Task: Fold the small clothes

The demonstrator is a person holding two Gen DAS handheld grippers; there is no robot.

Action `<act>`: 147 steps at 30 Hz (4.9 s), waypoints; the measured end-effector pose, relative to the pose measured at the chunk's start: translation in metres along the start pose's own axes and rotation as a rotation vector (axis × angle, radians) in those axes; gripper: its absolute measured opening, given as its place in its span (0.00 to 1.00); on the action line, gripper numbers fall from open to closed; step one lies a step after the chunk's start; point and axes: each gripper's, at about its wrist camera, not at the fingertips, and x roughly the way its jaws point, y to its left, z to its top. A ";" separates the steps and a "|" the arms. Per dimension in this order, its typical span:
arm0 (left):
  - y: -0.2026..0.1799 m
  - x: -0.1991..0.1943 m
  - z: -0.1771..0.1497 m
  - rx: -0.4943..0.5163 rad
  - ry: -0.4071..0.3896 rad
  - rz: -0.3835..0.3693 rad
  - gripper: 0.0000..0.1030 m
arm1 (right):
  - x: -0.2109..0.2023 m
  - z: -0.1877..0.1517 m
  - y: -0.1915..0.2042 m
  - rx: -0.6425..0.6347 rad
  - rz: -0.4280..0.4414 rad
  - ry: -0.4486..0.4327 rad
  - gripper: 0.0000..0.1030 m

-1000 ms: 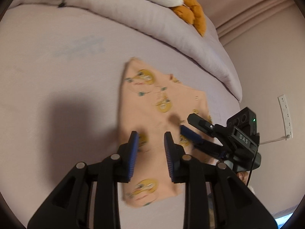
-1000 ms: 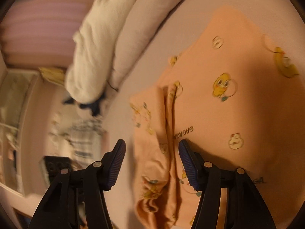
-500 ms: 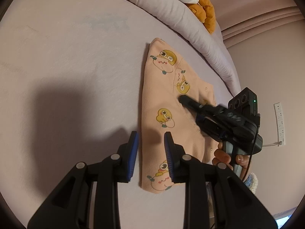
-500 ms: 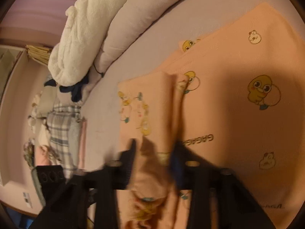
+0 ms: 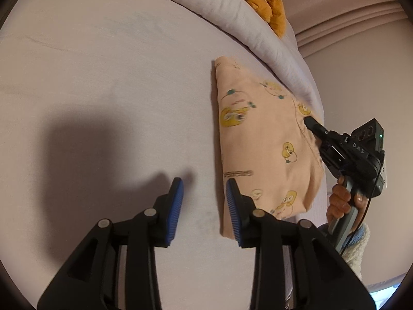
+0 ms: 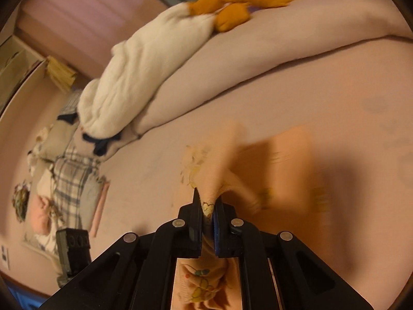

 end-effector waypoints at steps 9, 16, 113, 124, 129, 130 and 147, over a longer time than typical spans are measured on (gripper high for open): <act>-0.044 0.035 0.003 0.102 0.044 0.004 0.32 | 0.025 -0.006 -0.056 0.098 -0.119 0.044 0.08; -0.077 0.050 0.000 0.189 0.037 -0.027 0.32 | -0.001 -0.003 -0.033 -0.008 -0.326 -0.129 0.09; -0.069 0.106 0.033 0.156 -0.041 0.033 0.55 | -0.001 -0.086 -0.058 -0.055 0.022 -0.020 0.49; -0.080 0.110 0.026 0.250 -0.064 0.157 0.50 | -0.007 -0.092 -0.040 -0.113 -0.060 -0.062 0.33; -0.087 0.111 0.024 0.278 -0.068 0.200 0.45 | -0.010 -0.092 -0.032 -0.127 -0.094 -0.073 0.30; -0.088 0.111 0.024 0.281 -0.069 0.204 0.45 | -0.010 -0.092 -0.031 -0.131 -0.099 -0.074 0.30; -0.095 0.106 0.018 0.329 -0.085 0.228 0.28 | -0.014 -0.094 -0.013 -0.187 -0.137 -0.112 0.26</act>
